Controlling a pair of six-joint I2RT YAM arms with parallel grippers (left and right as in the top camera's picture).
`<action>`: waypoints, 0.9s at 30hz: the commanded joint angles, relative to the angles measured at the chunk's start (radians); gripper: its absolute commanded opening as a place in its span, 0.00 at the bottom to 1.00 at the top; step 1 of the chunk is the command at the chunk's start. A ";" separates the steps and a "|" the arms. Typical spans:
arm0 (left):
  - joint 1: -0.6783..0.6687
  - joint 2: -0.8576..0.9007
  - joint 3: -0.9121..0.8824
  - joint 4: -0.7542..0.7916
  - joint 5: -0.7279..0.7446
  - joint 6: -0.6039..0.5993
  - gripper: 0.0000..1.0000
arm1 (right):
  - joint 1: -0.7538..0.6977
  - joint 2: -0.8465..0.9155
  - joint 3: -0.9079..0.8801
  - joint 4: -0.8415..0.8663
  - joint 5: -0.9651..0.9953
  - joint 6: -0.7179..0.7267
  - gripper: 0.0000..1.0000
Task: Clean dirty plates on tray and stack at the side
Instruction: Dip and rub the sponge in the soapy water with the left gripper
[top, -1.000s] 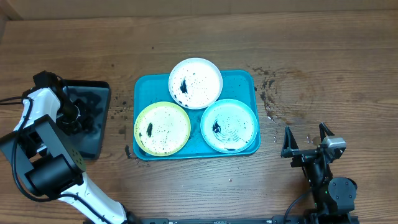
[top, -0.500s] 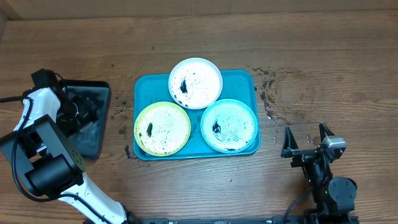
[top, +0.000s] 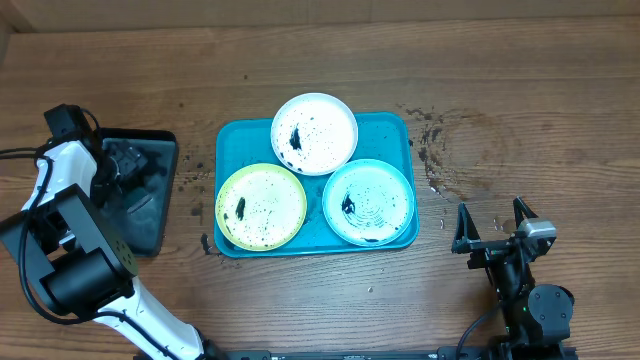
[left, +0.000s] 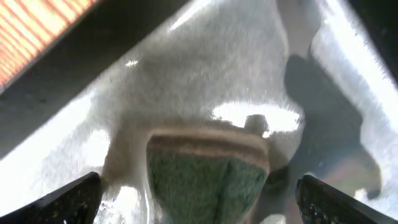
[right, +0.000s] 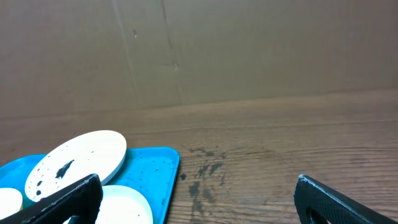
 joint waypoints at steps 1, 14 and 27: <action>0.000 0.014 0.022 0.020 -0.019 0.050 0.97 | 0.003 -0.007 -0.010 0.006 0.010 0.000 1.00; 0.000 0.015 -0.029 0.068 -0.019 0.048 0.82 | 0.003 -0.007 -0.010 0.006 0.010 0.000 1.00; 0.000 0.016 -0.036 0.079 -0.020 0.049 0.76 | 0.003 -0.007 -0.010 0.006 0.010 0.000 1.00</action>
